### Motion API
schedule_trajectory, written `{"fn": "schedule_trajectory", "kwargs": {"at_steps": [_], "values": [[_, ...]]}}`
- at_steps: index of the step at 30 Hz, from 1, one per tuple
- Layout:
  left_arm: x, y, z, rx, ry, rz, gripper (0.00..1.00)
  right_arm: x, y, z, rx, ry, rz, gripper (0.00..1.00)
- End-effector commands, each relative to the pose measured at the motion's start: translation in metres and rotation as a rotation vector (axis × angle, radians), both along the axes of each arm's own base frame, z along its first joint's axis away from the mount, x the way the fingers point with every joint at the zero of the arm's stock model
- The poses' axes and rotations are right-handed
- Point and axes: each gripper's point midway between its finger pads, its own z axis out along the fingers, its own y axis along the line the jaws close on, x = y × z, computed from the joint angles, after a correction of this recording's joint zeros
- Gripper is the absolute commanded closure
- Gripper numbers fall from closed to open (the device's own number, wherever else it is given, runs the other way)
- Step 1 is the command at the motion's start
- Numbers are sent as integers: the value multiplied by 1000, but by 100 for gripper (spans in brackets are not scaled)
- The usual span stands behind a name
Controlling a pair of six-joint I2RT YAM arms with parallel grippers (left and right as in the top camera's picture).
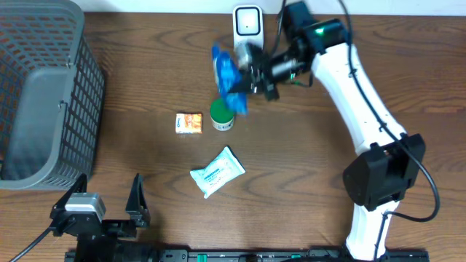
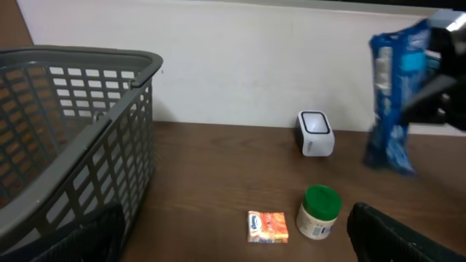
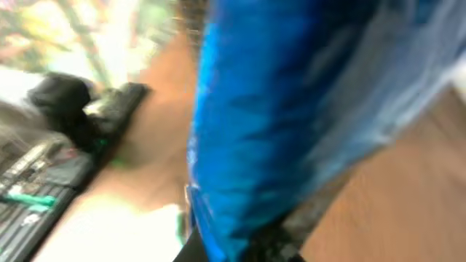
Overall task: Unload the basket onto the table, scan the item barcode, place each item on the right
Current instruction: 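Lift Oreo pack with right gripper and hold it at the white scanner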
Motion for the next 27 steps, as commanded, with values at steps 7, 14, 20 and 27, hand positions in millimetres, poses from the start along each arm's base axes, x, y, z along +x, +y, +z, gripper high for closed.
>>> {"fn": "schedule_trajectory", "kwargs": {"at_steps": [7,14,20,27], "values": [[-2,2,-5,23,10,5,2,135,-42,-15,-177,472,-1047,99],[-11,3,-48,46,188,3,2,183,-48,-23,10,656,-1409,99],[-29,5,-90,70,376,1,2,217,-36,-48,206,893,-1476,99],[-29,5,-91,70,377,1,2,251,-19,-76,428,1128,-1473,99]]}}
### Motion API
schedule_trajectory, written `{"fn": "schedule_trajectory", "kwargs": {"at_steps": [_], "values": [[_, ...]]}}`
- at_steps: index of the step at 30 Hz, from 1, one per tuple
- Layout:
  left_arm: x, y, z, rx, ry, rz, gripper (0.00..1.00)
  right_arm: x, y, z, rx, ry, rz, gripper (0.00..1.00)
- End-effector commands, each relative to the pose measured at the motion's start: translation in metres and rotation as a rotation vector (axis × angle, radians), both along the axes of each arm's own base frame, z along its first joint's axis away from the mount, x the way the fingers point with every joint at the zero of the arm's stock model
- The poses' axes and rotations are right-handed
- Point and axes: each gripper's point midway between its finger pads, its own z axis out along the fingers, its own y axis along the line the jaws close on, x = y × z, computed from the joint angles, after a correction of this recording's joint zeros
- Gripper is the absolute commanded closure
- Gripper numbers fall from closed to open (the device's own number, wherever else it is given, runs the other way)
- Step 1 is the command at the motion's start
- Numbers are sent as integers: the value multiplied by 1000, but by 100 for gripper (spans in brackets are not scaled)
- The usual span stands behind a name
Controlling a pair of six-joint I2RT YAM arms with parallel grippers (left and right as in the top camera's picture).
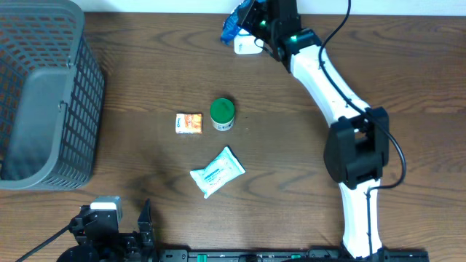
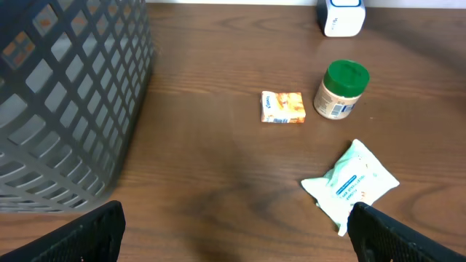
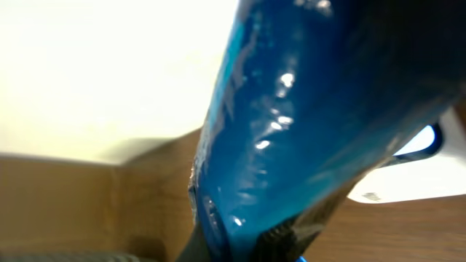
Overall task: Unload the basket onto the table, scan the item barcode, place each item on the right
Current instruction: 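Lift Oreo pack with right gripper and hold it at the white scanner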
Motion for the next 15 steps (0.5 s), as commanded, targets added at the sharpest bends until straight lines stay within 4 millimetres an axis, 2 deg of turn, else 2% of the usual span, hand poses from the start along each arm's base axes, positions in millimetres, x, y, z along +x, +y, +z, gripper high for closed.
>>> {"fn": "schedule_trajectory", "kwargs": {"at_steps": [1,4,9,15], "values": [[-1,2,0,11,-6,4,2,15,6,-6,211,69,-92,99],[-1,2,0,11,-6,4,2,30,11,-19,335,79,-139,99],[-1,2,0,11,-6,4,2,36,4,-30,443,153,-286,99],[-1,2,0,11,-6,4,2,36,9,-27,493,157,-345,99]]}}
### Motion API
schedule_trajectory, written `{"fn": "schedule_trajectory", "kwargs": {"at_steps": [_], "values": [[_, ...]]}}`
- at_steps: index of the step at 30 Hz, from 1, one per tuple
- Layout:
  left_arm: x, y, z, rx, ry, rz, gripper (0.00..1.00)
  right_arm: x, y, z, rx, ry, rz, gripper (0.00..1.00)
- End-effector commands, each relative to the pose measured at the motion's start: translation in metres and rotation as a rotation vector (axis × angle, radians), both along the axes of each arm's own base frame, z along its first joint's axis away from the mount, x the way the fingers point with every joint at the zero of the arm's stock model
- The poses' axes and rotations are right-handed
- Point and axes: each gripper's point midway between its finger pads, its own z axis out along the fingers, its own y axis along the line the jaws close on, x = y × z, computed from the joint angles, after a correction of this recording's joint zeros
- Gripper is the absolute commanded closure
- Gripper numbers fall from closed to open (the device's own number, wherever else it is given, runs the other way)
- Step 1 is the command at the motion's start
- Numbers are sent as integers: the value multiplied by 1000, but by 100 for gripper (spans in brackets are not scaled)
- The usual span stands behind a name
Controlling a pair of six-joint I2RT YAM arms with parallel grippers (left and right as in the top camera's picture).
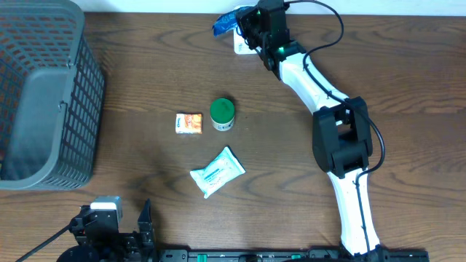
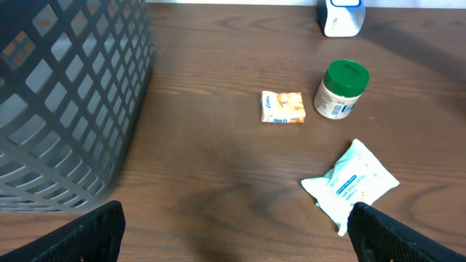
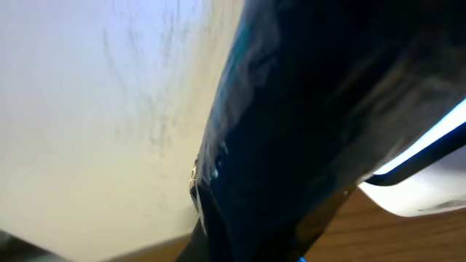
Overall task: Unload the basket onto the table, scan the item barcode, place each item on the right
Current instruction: 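Lift Oreo pack with right gripper and hold it at the white scanner, then carry Oreo pack to the right table edge and release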
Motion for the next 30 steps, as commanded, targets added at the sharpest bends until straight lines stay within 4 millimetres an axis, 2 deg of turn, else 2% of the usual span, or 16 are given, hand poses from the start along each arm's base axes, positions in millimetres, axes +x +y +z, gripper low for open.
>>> {"fn": "schedule_trajectory", "kwargs": {"at_steps": [1,7,16,18,21,23,25,26,27,28,29,30], "values": [[-1,2,0,11,-5,4,2,3,7,25,73,-34,-54,99],[-1,2,0,11,-5,4,2,-4,26,18,49,-41,-28,99],[-1,2,0,11,-5,4,2,-1,22,-24,23,23,-57,98],[-1,2,0,11,-5,4,2,-2,20,-28,-2,27,-64,99],[-1,2,0,11,-5,4,2,0,20,-22,-65,-22,-25,99],[-1,2,0,11,-5,4,2,1,21,1,-152,-103,39,98],[-1,2,0,11,-5,4,2,-5,9,18,-229,-94,57,98],[-1,2,0,11,-5,4,2,-12,-4,28,-281,-65,50,98],[-1,2,0,11,-5,4,2,-24,-27,36,-366,-2,21,98],[-1,2,0,11,-5,4,2,-30,-38,40,-402,24,3,99],[-1,2,0,11,-5,4,2,-52,-79,49,-539,118,-77,99],[-1,2,0,11,-5,4,2,-58,-89,51,-572,139,-98,99]]}}
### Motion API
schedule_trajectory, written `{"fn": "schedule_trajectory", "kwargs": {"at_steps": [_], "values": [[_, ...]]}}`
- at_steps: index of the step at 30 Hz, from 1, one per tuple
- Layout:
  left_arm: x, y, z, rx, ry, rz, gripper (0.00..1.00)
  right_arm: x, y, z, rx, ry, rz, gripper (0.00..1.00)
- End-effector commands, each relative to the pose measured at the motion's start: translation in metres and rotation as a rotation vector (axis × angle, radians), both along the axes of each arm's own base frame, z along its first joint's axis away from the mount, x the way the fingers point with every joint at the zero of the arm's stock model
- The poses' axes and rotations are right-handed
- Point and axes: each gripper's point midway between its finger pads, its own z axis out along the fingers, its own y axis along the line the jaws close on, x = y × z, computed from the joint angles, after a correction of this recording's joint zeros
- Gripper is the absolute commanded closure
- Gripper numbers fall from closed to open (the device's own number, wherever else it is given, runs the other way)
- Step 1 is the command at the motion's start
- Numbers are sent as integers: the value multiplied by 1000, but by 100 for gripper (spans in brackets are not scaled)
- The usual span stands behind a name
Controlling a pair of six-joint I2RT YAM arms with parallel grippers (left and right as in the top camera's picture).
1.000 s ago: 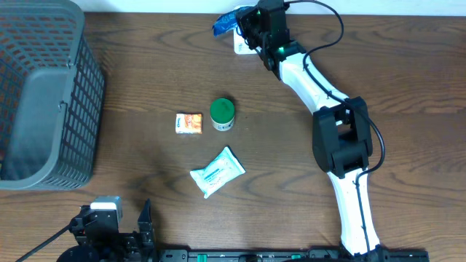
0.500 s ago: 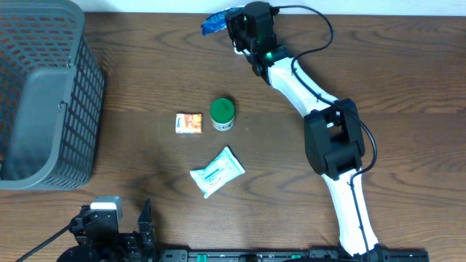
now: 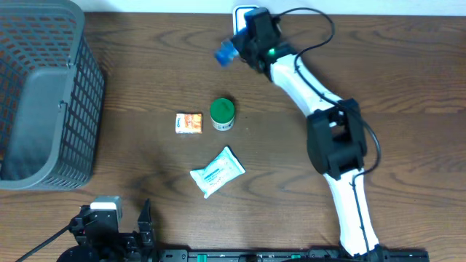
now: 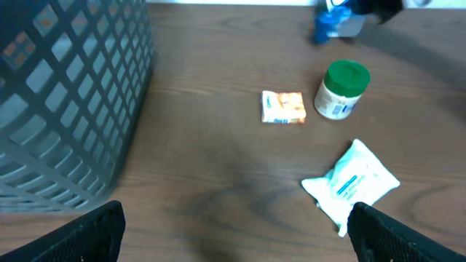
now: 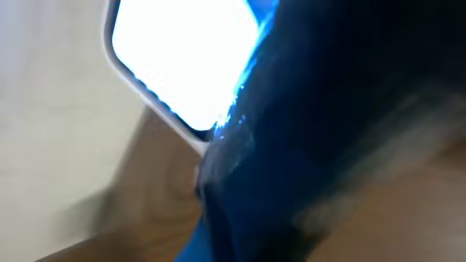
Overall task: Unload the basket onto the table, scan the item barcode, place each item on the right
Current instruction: 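Carry Oreo pack to the right table edge and release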
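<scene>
A blue packet hangs just left of and in front of the white scanner at the table's back edge, with my right gripper shut on it. The right wrist view is blurred: the blue packet fills most of it, and the scanner's bright window shows at the upper left. From the left wrist the blue packet covers part of the scanner. My left gripper stands open low at the table's front, nothing between its fingers.
A green-lidded jar, a small orange packet and a white wipes pack lie mid-table. A grey mesh basket fills the far left. The right arm stretches across the table's right half.
The blue packet has come down from the back edge beside the scanner to a spot slightly nearer, in front of it. The scanner's lit window now shows beside the packet. The left arm is unmoved.
My right gripper first held the blue packet over the table above the green jar, and the left wrist looked level across the table. Then the packet was up at the scanner and the left wrist looked down. It stayed by the scanner, now shifted in front.
</scene>
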Motion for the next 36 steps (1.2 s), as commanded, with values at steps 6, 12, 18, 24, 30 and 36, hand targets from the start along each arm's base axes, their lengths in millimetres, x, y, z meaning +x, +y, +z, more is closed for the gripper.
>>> {"fn": "schedule_trajectory", "kwargs": {"at_steps": [6,12,18,24,30,36], "values": [[-1,2,0,11,-6,3,2,-106,-234,157,-730,129,-355,99],[-1,2,0,11,-6,3,2,-180,-383,143,-975,520,-496,99],[-1,2,0,11,-6,3,2,-246,-491,75,-982,874,-497,99],[-1,2,0,11,-6,3,2,-290,-537,18,-961,1016,-419,98],[-1,2,0,11,-6,3,2,-290,-539,-4,-864,988,-331,19],[-1,2,0,11,-6,3,2,-240,-502,39,-745,829,-197,1]]}}
